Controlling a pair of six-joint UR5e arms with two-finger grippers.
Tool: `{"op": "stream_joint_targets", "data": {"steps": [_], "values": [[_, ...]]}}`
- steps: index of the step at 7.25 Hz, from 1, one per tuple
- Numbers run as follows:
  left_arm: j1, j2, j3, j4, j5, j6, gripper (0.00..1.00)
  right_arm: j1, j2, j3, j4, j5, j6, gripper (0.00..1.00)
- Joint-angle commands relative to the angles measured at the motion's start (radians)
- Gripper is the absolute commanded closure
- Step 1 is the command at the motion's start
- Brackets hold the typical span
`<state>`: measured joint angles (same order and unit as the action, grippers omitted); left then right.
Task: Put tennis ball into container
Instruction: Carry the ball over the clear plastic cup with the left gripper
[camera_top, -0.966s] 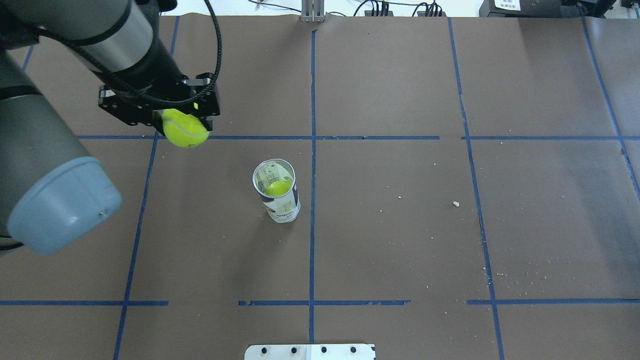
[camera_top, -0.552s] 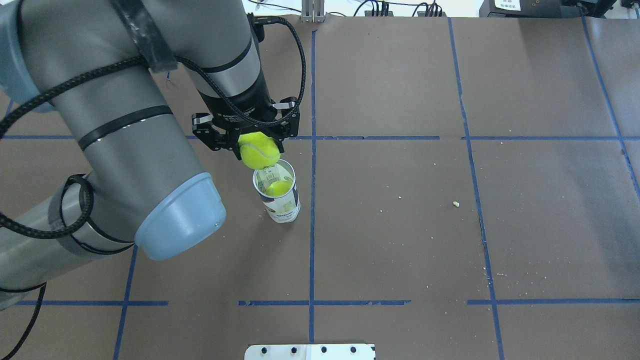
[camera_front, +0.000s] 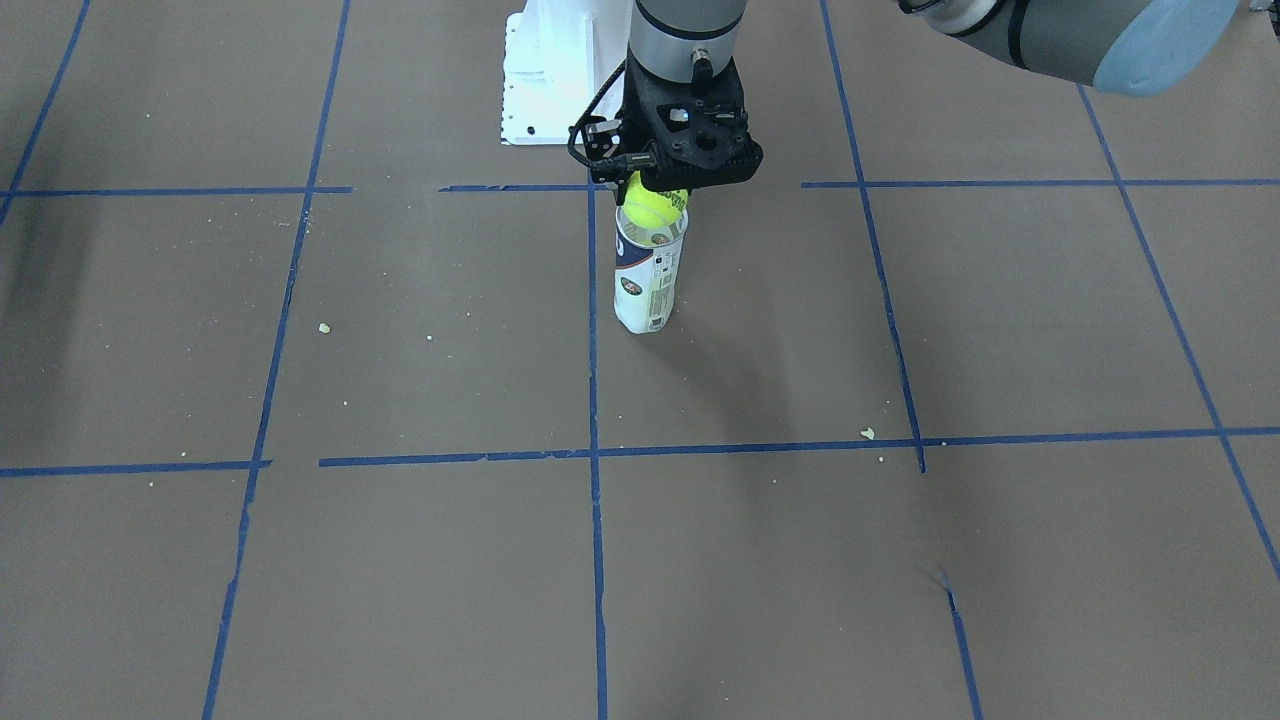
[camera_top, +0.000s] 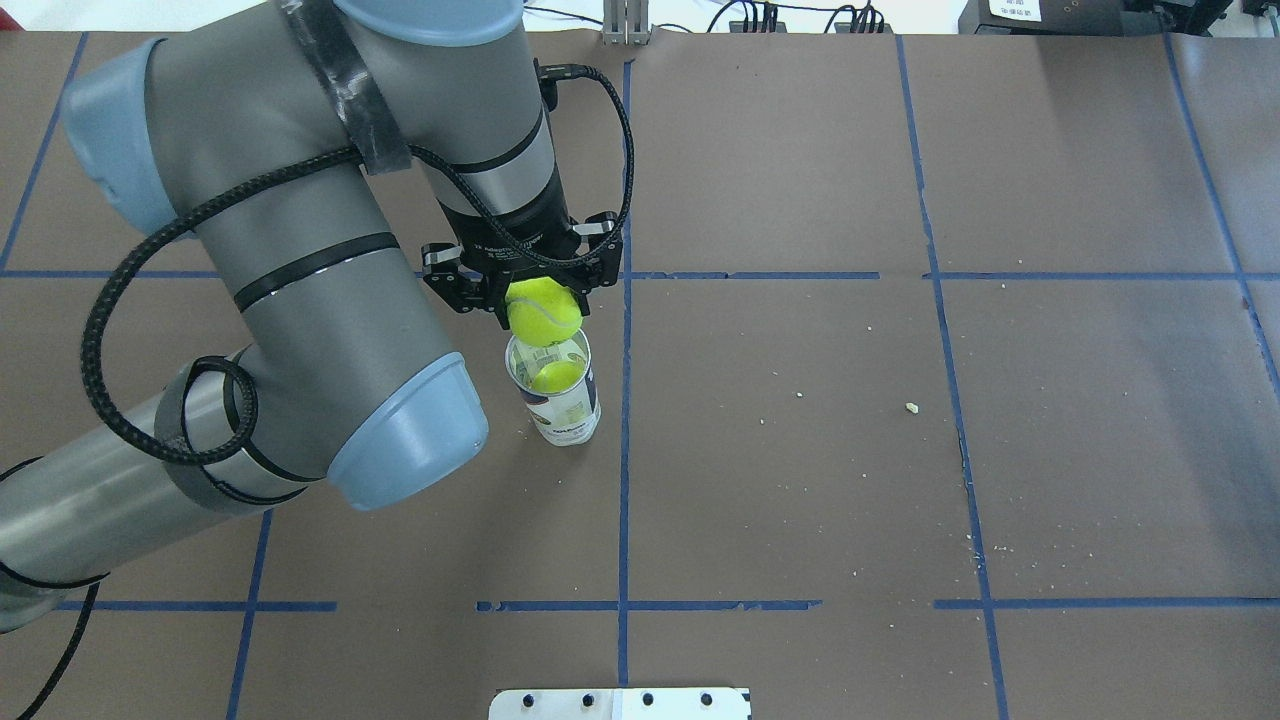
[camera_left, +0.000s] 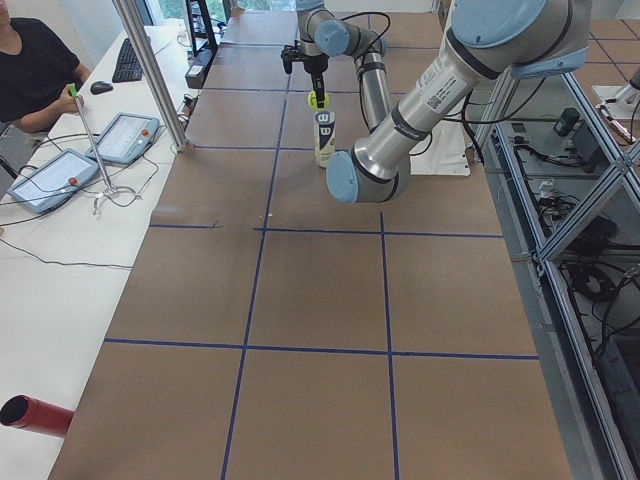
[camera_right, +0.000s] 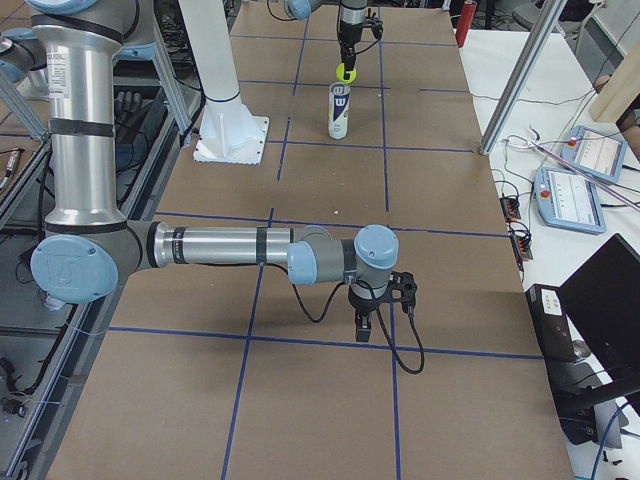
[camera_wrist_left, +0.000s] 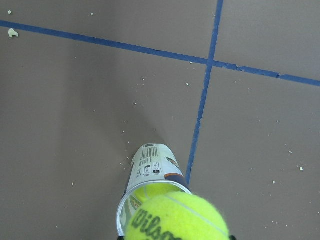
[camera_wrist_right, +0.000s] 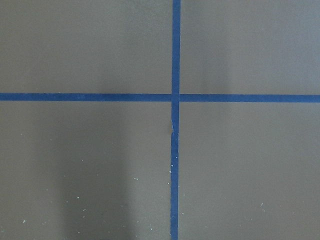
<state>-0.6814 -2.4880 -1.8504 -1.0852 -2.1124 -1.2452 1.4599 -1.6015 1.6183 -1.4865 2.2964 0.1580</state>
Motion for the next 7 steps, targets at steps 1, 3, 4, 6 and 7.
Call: {"op": "stream_joint_targets", "data": {"steps": [1,3,4,6,7], "values": [[0.005,0.027,-0.006,-0.015,-0.001,0.001,1.00,0.000,0.000,0.000,0.000,0.000,0.000,0.00],[0.017,0.028,-0.006,-0.015,-0.001,0.001,1.00,0.000,0.000,0.000,0.000,0.000,0.000,0.00],[0.028,0.029,-0.006,-0.015,-0.001,0.001,1.00,0.000,0.000,0.000,0.000,0.000,0.000,0.00],[0.036,0.029,-0.004,-0.015,-0.001,0.001,0.98,0.000,0.000,0.000,0.000,0.000,0.000,0.00],[0.036,0.029,-0.004,-0.015,-0.001,0.004,0.75,0.000,0.000,0.000,0.000,0.000,0.000,0.00]]}}
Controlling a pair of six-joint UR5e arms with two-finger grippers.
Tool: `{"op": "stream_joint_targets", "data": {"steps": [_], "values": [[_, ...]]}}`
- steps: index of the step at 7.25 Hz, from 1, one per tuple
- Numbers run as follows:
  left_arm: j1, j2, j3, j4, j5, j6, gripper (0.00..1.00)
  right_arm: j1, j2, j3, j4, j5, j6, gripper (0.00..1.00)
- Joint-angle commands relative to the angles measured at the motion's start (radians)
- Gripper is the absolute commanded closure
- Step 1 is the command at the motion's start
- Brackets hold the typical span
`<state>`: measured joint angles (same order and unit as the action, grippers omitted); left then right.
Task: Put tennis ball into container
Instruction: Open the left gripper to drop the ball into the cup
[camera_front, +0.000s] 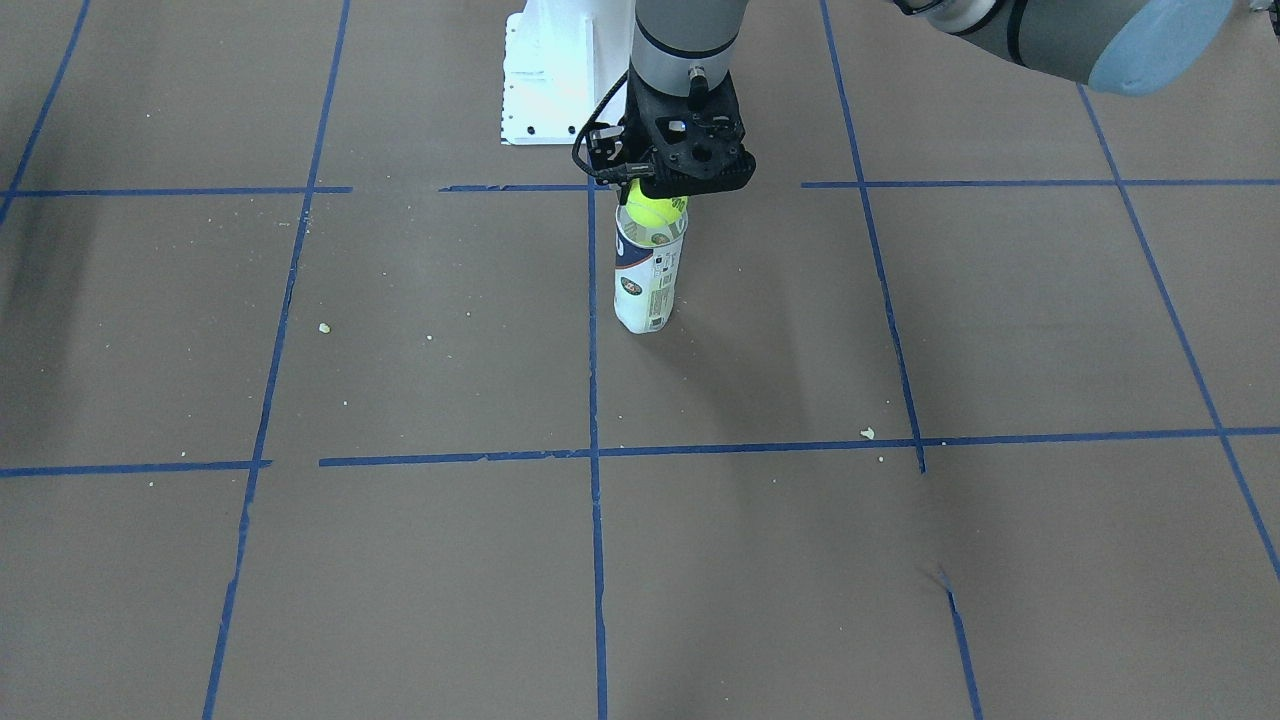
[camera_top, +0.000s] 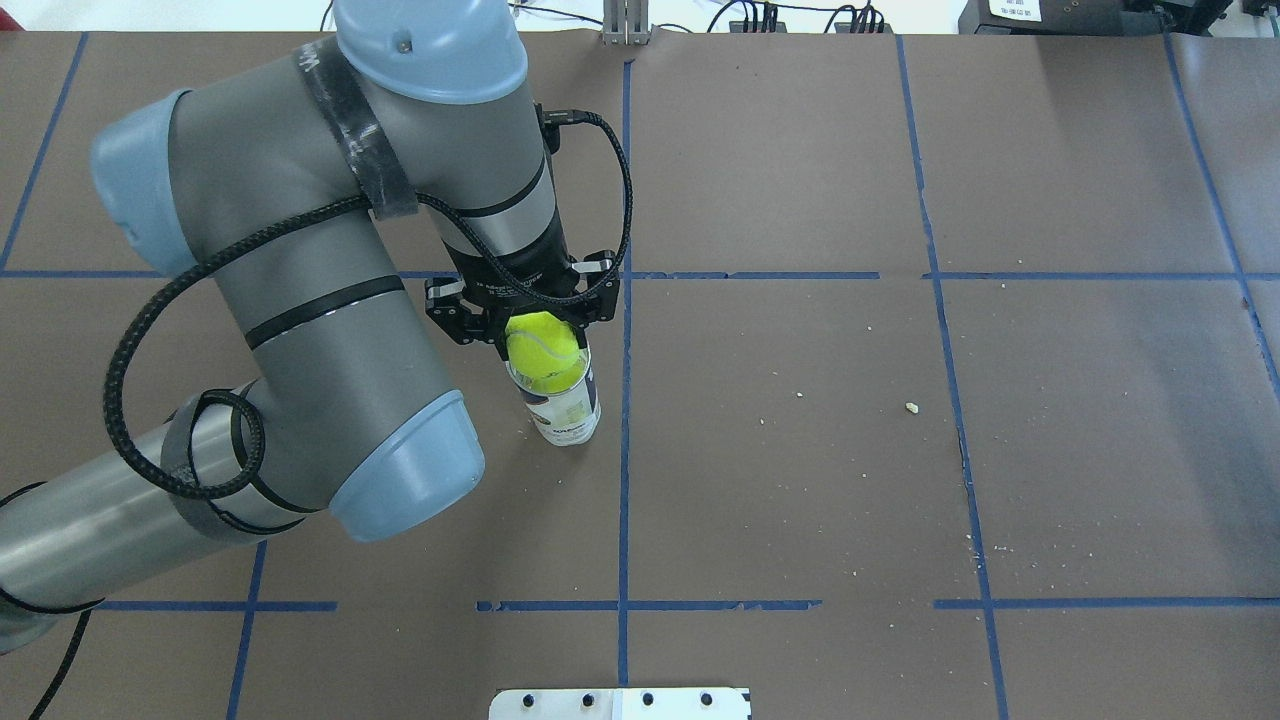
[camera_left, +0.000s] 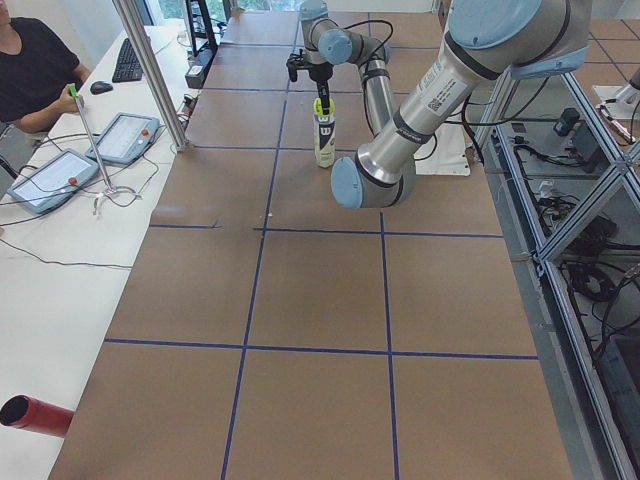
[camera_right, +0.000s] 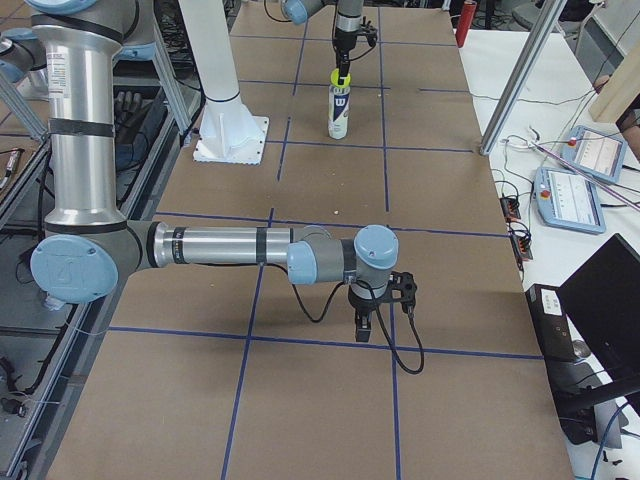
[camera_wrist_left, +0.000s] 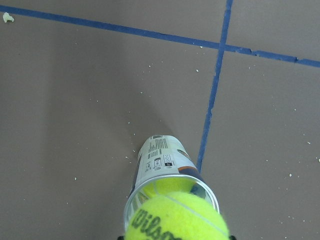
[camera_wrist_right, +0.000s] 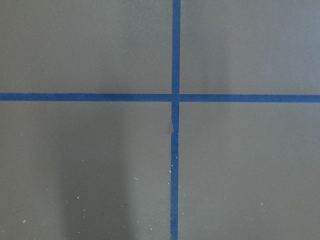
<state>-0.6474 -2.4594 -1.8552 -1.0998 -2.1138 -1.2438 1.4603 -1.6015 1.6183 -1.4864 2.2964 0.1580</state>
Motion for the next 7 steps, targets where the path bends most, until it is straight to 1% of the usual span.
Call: {"op": "stream_joint_targets", "data": {"steps": [1,3,5,7], "values": [[0.002,0.002,-0.001,-0.002,0.000,0.006,0.01,0.000,0.000,0.000,0.000,0.000,0.000,0.00],[0.002,0.005,-0.007,-0.017,0.000,0.004,0.00,0.000,0.000,0.000,0.000,0.000,0.000,0.00],[0.000,0.008,-0.047,-0.015,0.003,0.006,0.00,0.000,0.000,0.000,0.000,0.000,0.000,0.00],[-0.012,0.072,-0.157,-0.017,0.005,0.009,0.00,0.000,0.000,0.000,0.000,0.000,0.000,0.00]]}}
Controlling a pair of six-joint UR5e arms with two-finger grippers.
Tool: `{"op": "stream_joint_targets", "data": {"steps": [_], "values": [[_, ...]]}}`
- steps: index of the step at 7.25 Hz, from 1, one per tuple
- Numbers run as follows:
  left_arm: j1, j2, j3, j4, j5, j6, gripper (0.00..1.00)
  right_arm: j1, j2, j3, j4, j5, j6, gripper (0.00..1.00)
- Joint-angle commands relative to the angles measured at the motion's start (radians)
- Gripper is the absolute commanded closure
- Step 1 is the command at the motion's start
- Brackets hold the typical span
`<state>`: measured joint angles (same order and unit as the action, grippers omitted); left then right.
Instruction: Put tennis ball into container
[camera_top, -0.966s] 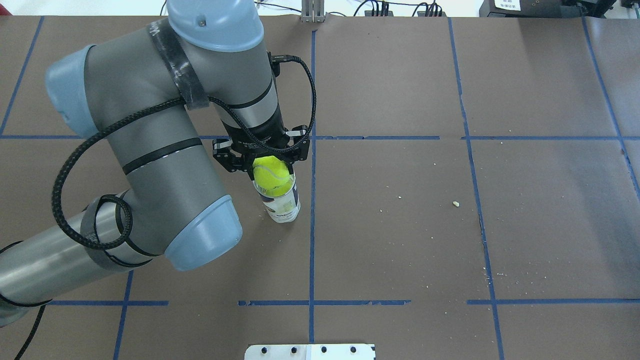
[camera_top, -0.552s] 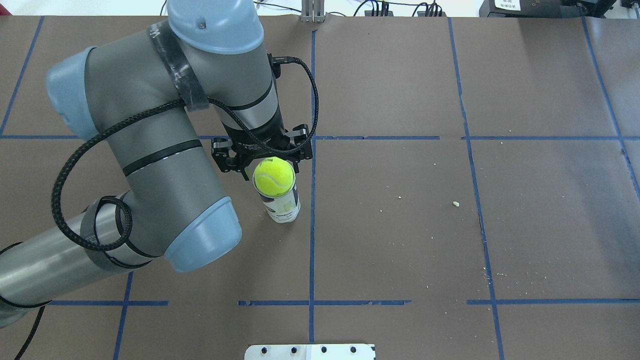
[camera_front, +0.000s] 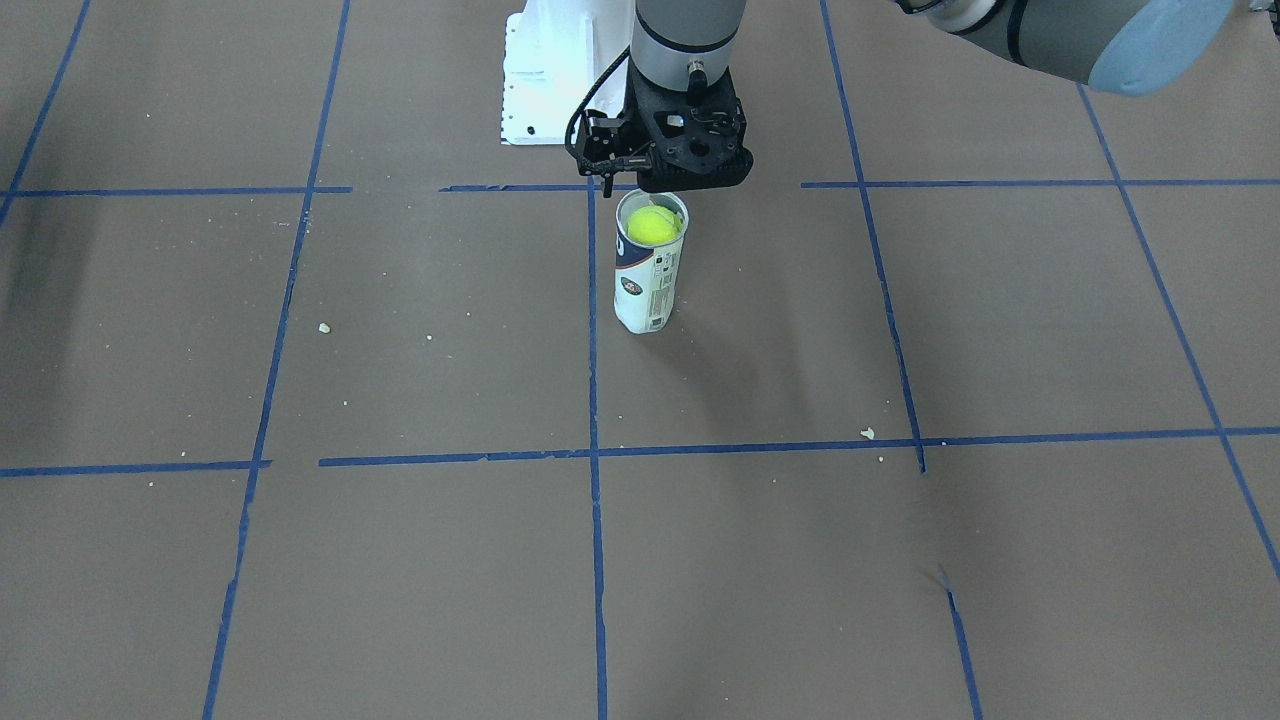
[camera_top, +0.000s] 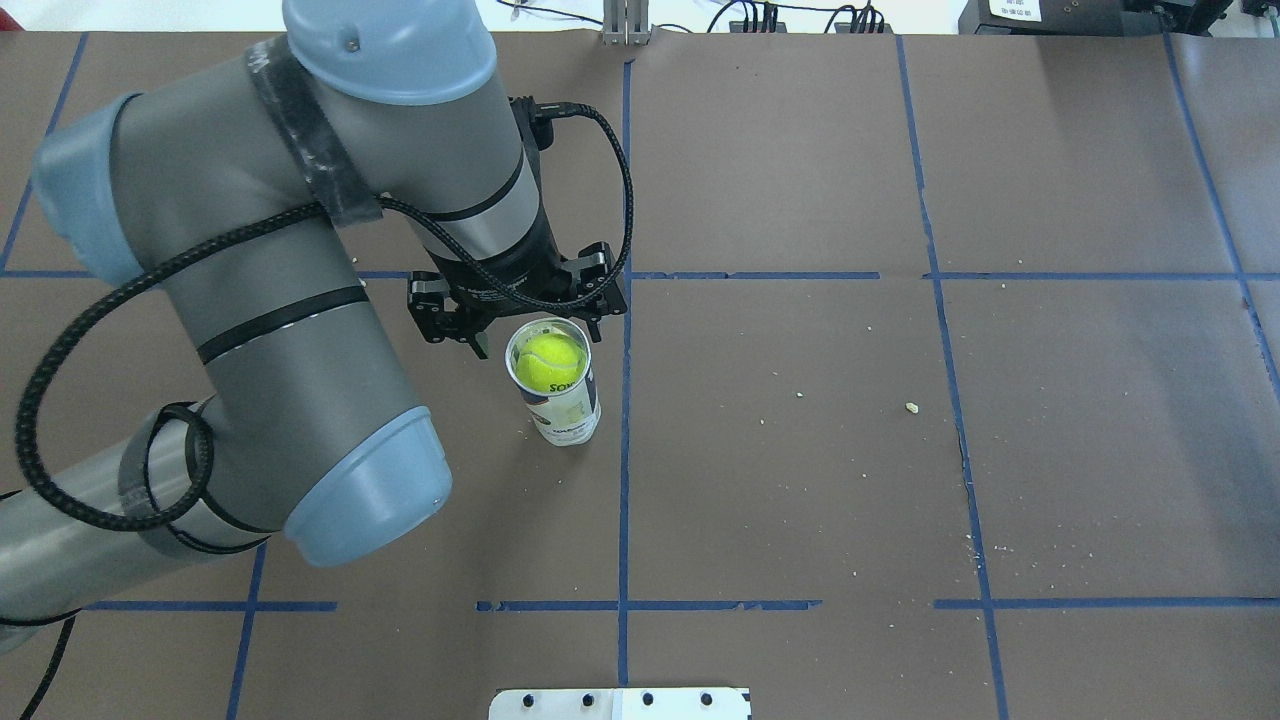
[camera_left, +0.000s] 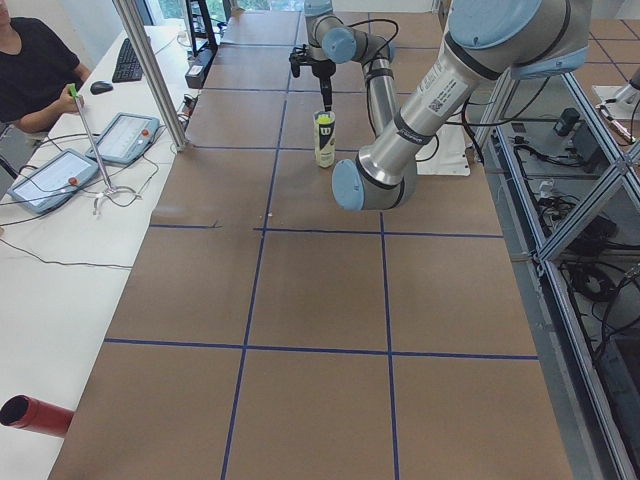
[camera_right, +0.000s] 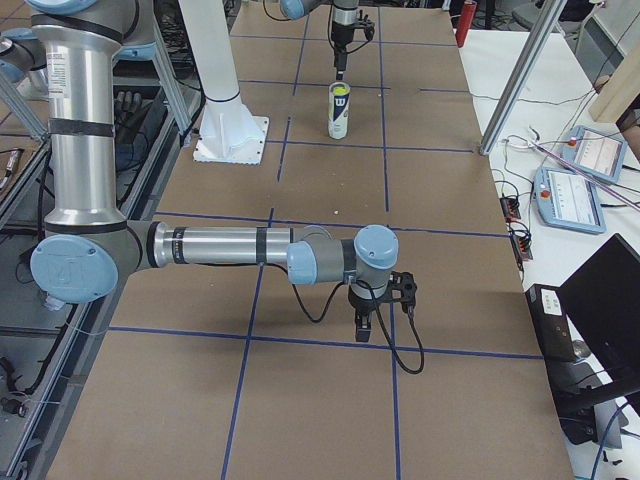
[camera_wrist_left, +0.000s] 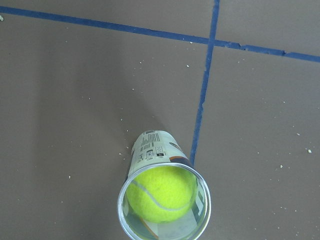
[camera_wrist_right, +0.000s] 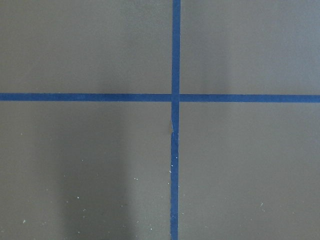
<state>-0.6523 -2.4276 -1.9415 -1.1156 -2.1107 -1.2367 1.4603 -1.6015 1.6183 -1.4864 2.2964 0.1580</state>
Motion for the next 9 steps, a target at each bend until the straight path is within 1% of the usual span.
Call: {"op": "stream_joint_targets", "data": {"steps": [1,2,3,4,5,6,7,8,9], "values": [[-0.047,0.067,-0.118,-0.001,0.000,0.017,0.00,0.000,0.000,0.000,0.000,0.000,0.000,0.00],[-0.102,0.097,-0.125,-0.001,0.000,0.143,0.00,0.000,0.000,0.000,0.000,0.000,0.000,0.00],[-0.171,0.158,-0.125,-0.007,-0.002,0.363,0.00,0.000,0.000,0.000,0.000,0.000,0.000,0.00],[-0.232,0.204,-0.119,-0.035,-0.003,0.510,0.00,0.000,0.000,0.000,0.000,0.000,0.000,0.00],[-0.312,0.266,-0.116,-0.082,-0.014,0.655,0.00,0.000,0.000,0.000,0.000,0.000,0.000,0.00],[-0.416,0.335,-0.111,-0.105,-0.018,0.794,0.00,0.000,0.000,0.000,0.000,0.000,0.000,0.00],[-0.507,0.407,-0.082,-0.107,-0.082,0.895,0.00,0.000,0.000,0.000,0.000,0.000,0.000,0.00],[-0.591,0.494,-0.061,-0.131,-0.100,0.995,0.00,0.000,0.000,0.000,0.000,0.000,0.000,0.00],[-0.681,0.584,-0.036,-0.150,-0.136,1.120,0.00,0.000,0.000,0.000,0.000,0.000,0.000,0.00]]}}
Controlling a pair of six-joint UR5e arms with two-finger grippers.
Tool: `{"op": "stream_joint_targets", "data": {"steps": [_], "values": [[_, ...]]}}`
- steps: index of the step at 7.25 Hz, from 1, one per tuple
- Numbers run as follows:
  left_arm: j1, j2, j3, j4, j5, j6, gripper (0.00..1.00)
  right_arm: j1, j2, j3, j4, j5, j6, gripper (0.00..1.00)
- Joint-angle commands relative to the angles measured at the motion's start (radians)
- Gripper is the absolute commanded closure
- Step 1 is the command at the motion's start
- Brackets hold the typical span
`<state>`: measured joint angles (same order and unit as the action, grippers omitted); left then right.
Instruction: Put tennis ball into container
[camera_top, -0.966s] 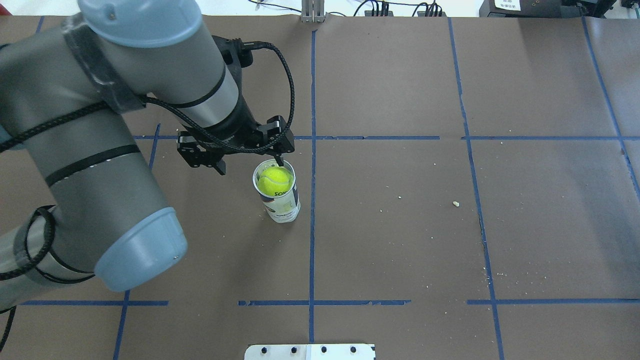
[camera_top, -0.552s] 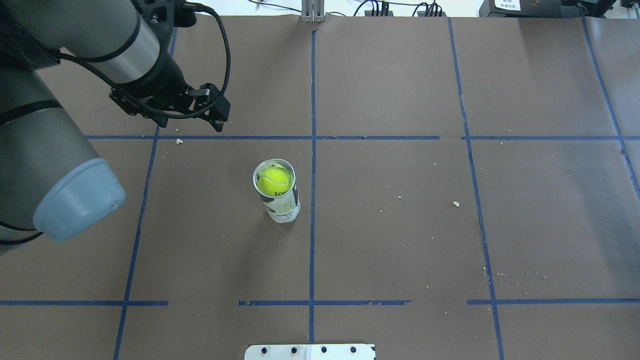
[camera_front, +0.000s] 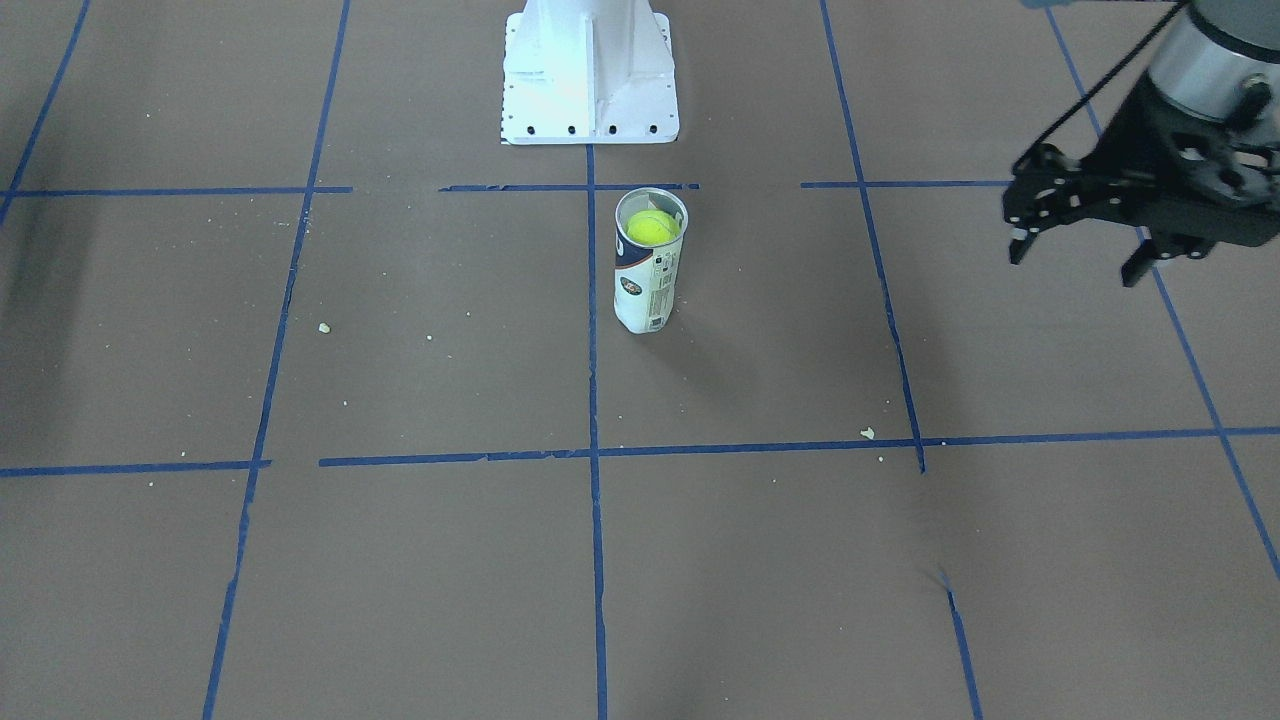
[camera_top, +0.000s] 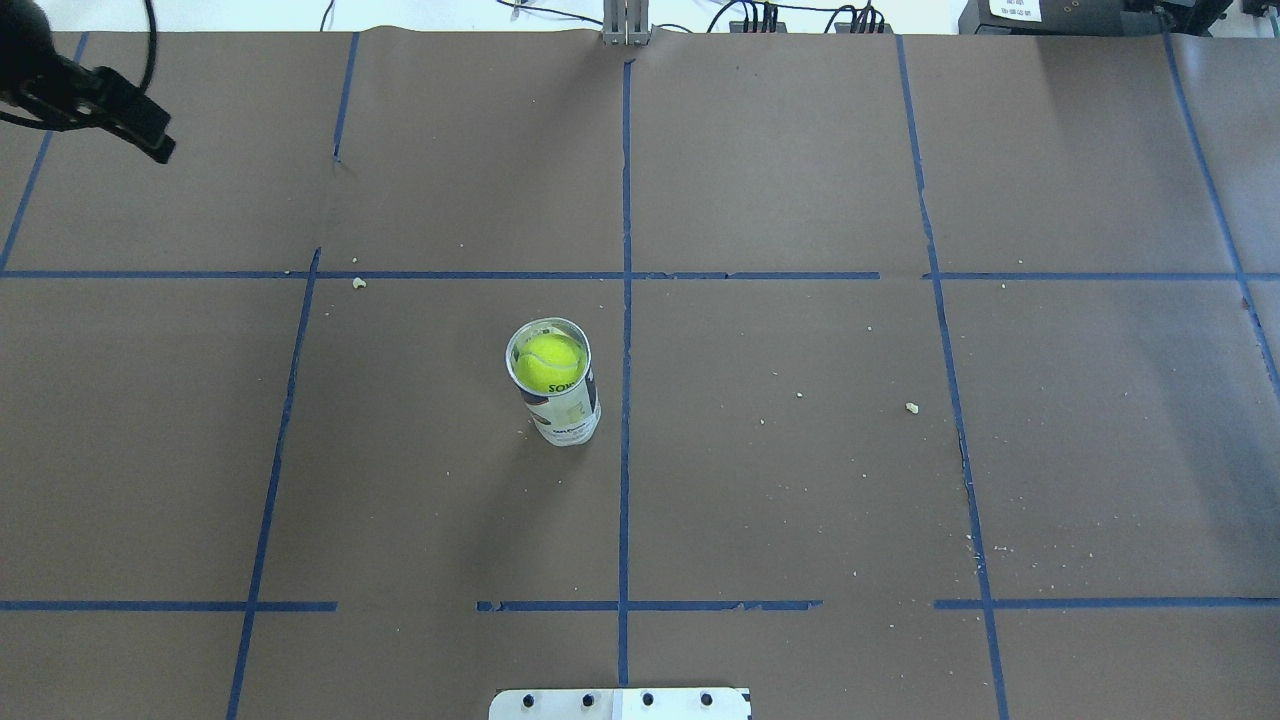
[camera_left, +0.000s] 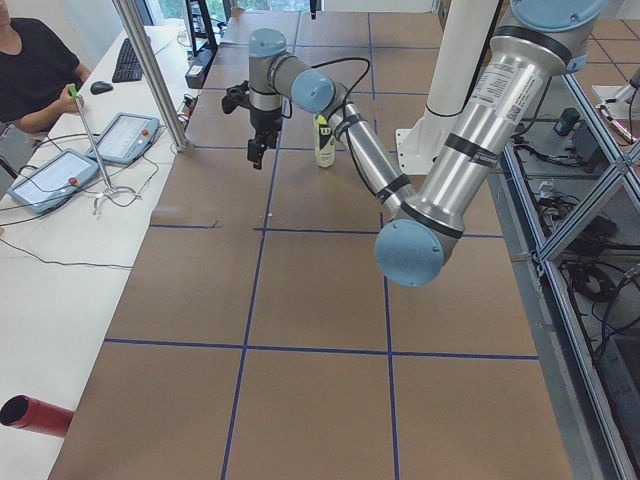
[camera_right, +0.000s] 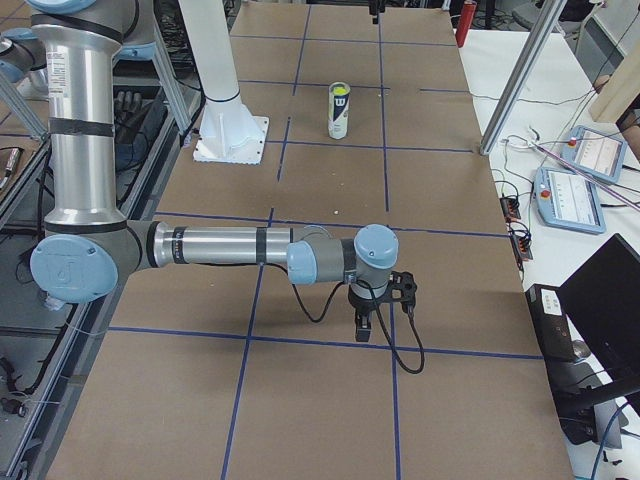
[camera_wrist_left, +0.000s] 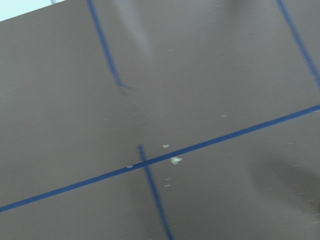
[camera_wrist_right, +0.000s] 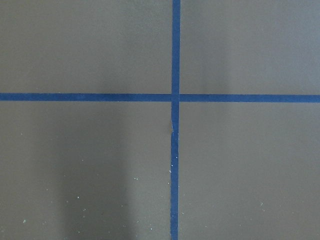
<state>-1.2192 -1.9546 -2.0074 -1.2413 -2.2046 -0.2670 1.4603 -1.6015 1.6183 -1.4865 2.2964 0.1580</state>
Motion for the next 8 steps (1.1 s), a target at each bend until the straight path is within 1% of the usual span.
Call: {"op": "stream_joint_targets", "data": {"steps": [1,2,3,4,5,6,8], "values": [[-0.194,0.232,0.047,-0.041,-0.099,0.252,0.00,0.000,0.000,0.000,0.000,0.000,0.000,0.00],[-0.242,0.328,0.085,-0.125,-0.101,0.369,0.00,0.000,0.000,0.000,0.000,0.000,0.000,0.00],[-0.291,0.400,0.169,-0.212,-0.101,0.405,0.00,-0.001,0.000,0.000,0.000,0.000,0.000,0.00],[-0.299,0.445,0.233,-0.266,-0.101,0.404,0.00,0.000,0.000,0.000,0.000,0.000,0.000,0.00],[-0.299,0.469,0.264,-0.276,-0.104,0.402,0.00,0.000,0.000,0.000,0.000,0.000,0.000,0.00],[-0.299,0.473,0.283,-0.276,-0.104,0.402,0.00,0.000,0.000,0.000,0.000,0.000,0.000,0.00],[-0.299,0.488,0.286,-0.279,-0.104,0.402,0.00,0.000,0.000,0.000,0.000,0.000,0.000,0.00]]}}
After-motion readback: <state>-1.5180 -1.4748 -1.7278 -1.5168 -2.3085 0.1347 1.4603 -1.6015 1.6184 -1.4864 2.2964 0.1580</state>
